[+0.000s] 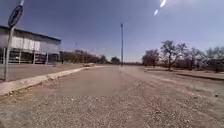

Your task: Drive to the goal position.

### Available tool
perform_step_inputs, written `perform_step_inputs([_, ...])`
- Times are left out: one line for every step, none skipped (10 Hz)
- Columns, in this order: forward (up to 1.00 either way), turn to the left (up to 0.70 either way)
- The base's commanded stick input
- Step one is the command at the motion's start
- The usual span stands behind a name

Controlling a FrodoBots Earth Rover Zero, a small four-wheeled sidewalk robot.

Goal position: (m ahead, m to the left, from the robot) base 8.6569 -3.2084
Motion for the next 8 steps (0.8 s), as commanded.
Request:
perform_step_inputs([0.70, 0.00])
perform_step_inputs([0.70, 0.00])
perform_step_inputs([0.70, 0.00])
perform_step_inputs([0.70, 0.00])
perform_step_inputs([0.70, 0.00])
perform_step_inputs([0.70, 0.00])
perform_step_inputs([0.70, 0.00])
perform_step_inputs([0.70, 0.00])
